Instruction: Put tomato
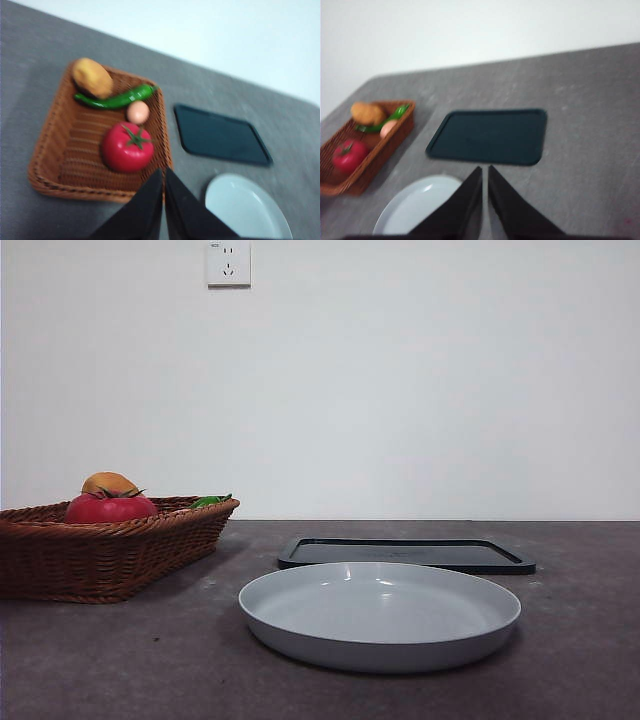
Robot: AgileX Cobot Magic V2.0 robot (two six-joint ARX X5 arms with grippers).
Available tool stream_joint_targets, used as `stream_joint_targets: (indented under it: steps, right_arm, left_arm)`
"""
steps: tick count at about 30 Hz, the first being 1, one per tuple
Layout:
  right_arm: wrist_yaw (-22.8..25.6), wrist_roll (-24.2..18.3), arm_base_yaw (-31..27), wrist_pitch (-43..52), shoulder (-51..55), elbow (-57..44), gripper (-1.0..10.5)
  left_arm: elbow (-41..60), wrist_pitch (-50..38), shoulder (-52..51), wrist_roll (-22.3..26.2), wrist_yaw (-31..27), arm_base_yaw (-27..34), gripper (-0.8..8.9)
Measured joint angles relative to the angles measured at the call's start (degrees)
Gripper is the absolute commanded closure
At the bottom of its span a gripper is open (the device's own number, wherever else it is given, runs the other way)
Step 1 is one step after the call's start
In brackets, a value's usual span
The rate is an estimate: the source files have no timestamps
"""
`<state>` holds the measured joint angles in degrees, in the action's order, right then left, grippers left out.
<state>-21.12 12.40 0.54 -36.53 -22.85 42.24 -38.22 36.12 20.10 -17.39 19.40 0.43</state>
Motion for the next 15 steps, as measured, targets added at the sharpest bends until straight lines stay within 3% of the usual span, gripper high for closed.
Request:
stream_joint_targets:
  steps: [8,15]
  right_arm:
    - [-3.28,-7.23,1.09,-13.97,-12.57,14.29,9.4]
    - [-3.30,-11.30,6.75,-23.43,-18.51,19.76,9.4]
  left_arm:
    - [-10.71,9.60,10.36,8.39,5.22,-1.57,8.04]
    - [-19.39,19.96,17.33,12.96,6.10,-6.03,8.04]
